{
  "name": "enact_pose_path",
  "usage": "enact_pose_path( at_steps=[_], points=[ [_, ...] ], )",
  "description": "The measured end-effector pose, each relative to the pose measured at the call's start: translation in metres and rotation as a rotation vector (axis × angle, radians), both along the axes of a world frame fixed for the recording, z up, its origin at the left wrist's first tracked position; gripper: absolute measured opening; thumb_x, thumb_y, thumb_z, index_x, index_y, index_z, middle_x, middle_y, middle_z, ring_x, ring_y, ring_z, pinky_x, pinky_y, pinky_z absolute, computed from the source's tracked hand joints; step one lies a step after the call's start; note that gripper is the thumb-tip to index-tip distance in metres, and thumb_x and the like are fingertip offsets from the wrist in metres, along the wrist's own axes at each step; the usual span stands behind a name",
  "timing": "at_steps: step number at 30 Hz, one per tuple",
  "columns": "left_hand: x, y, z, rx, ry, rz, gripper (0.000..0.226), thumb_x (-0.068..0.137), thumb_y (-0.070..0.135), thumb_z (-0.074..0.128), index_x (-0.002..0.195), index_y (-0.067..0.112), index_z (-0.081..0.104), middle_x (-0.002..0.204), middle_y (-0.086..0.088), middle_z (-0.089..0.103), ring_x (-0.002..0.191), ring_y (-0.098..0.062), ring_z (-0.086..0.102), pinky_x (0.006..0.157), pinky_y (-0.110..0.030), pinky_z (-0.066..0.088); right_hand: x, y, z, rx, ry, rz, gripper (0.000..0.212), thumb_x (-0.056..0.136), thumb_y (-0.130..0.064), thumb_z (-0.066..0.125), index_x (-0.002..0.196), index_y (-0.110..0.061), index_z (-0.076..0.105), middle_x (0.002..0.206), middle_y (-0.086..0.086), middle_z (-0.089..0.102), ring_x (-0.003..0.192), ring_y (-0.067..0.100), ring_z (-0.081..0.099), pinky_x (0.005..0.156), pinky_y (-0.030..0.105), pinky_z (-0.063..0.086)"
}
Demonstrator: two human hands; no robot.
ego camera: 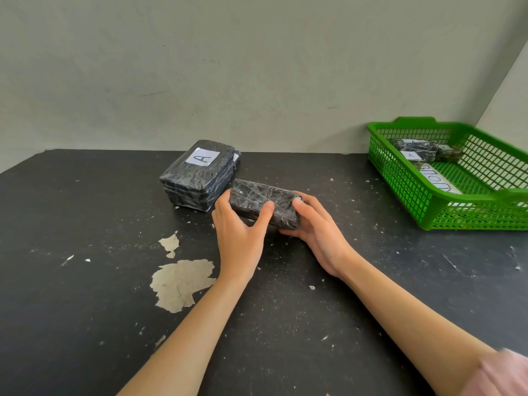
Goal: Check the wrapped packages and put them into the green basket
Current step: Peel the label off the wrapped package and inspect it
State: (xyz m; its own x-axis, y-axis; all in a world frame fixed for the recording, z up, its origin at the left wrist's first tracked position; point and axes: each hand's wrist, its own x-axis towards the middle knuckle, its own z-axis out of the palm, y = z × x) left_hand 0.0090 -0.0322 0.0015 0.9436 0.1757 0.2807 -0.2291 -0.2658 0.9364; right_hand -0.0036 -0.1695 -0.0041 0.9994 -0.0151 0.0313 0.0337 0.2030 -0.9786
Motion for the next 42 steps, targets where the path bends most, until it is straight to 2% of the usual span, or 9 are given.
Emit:
enact_pose_path(
  at_steps=[7, 14, 18, 21, 24, 27, 30, 34, 42],
  points=[
    [0.001, 0.003, -0.001, -0.016, -0.015, -0.02, 0.055, 0.089, 0.035, 0.057, 0.137, 0.02, 0.035, 0.123, 0.01, 0.039, 0.123, -0.017, 0.042, 0.103, -0.038, 0.04, 0.0, 0.0, 0.001, 0.015, 0.001, -0.011, 0.069, 0.074, -0.045, 0.059, 0.133, -0.013, 0.043, 0.13, 0.009, 0.056, 0.116, 0.021, 0.058, 0.084, 0.035, 0.053],
    [0.002, 0.004, 0.0, -0.014, 0.012, -0.03, 0.048, 0.095, 0.033, 0.048, 0.139, 0.02, 0.035, 0.124, 0.011, 0.037, 0.112, -0.003, 0.036, 0.081, -0.005, 0.028, -0.001, -0.001, 0.001, 0.044, 0.004, -0.024, 0.065, 0.074, -0.043, 0.059, 0.131, -0.013, 0.046, 0.129, 0.01, 0.057, 0.116, 0.022, 0.058, 0.085, 0.037, 0.053],
    [0.005, 0.009, 0.0, -0.012, 0.031, -0.037, 0.042, 0.098, 0.03, 0.043, 0.139, 0.019, 0.038, 0.135, 0.001, 0.046, 0.114, -0.006, 0.043, 0.093, -0.018, 0.029, -0.002, 0.0, 0.002, 0.027, 0.005, -0.045, 0.066, 0.073, -0.043, 0.061, 0.131, -0.015, 0.046, 0.127, 0.01, 0.057, 0.113, 0.022, 0.059, 0.087, 0.04, 0.053],
    [0.007, 0.009, -0.003, 0.015, 0.01, -0.064, 0.041, 0.097, 0.029, 0.045, 0.138, 0.025, 0.038, 0.135, 0.001, 0.047, 0.115, -0.01, 0.049, 0.101, -0.03, 0.037, -0.004, 0.005, 0.002, -0.117, -0.062, -0.189, 0.058, 0.074, -0.037, 0.069, 0.126, -0.022, 0.05, 0.121, 0.004, 0.061, 0.106, 0.013, 0.062, 0.089, 0.034, 0.054],
    [0.005, 0.007, -0.002, 0.029, -0.008, -0.163, 0.038, 0.096, 0.037, 0.044, 0.135, 0.034, 0.042, 0.14, 0.008, 0.041, 0.128, -0.007, 0.039, 0.108, -0.031, 0.033, -0.007, 0.008, 0.003, -0.397, -0.187, -0.392, 0.067, 0.071, -0.032, 0.079, 0.129, -0.03, 0.044, 0.12, -0.017, 0.053, 0.108, -0.008, 0.052, 0.09, 0.01, 0.044],
    [0.003, 0.002, -0.001, -0.105, 0.133, -0.376, 0.042, 0.094, 0.043, 0.044, 0.135, 0.033, 0.046, 0.136, 0.012, 0.049, 0.12, 0.0, 0.048, 0.107, -0.032, 0.039, -0.007, 0.007, 0.0, -0.42, -0.246, -0.42, 0.08, 0.068, -0.032, 0.082, 0.133, -0.032, 0.036, 0.129, -0.014, 0.049, 0.117, 0.0, 0.05, 0.099, 0.024, 0.045],
    [0.003, 0.001, -0.001, -0.194, 0.192, -0.436, 0.051, 0.093, 0.04, 0.047, 0.141, 0.025, 0.04, 0.13, 0.012, 0.051, 0.105, 0.007, 0.053, 0.098, -0.025, 0.046, -0.008, 0.009, 0.002, -0.458, -0.295, -0.408, 0.059, 0.078, -0.033, 0.074, 0.129, -0.032, 0.044, 0.129, -0.01, 0.051, 0.117, 0.009, 0.053, 0.098, 0.036, 0.048],
    [0.004, 0.002, -0.002, -0.203, 0.217, -0.455, 0.05, 0.095, 0.032, 0.047, 0.142, 0.018, 0.038, 0.127, 0.013, 0.05, 0.098, 0.011, 0.053, 0.082, -0.01, 0.049, -0.008, 0.012, 0.005, -0.613, -0.367, -0.424, 0.048, 0.085, -0.021, 0.067, 0.128, -0.029, 0.049, 0.13, -0.01, 0.05, 0.122, 0.012, 0.047, 0.098, 0.027, 0.046],
    [0.005, 0.001, -0.005, -0.19, 0.223, -0.465, 0.053, 0.093, 0.031, 0.051, 0.142, 0.014, 0.037, 0.122, 0.009, 0.056, 0.096, 0.009, 0.056, 0.084, -0.011, 0.049, -0.006, 0.007, 0.005, -0.658, -0.376, -0.419, 0.044, 0.087, -0.016, 0.064, 0.128, -0.025, 0.052, 0.132, -0.007, 0.052, 0.119, 0.0, 0.044, 0.095, 0.017, 0.044]
  ],
)
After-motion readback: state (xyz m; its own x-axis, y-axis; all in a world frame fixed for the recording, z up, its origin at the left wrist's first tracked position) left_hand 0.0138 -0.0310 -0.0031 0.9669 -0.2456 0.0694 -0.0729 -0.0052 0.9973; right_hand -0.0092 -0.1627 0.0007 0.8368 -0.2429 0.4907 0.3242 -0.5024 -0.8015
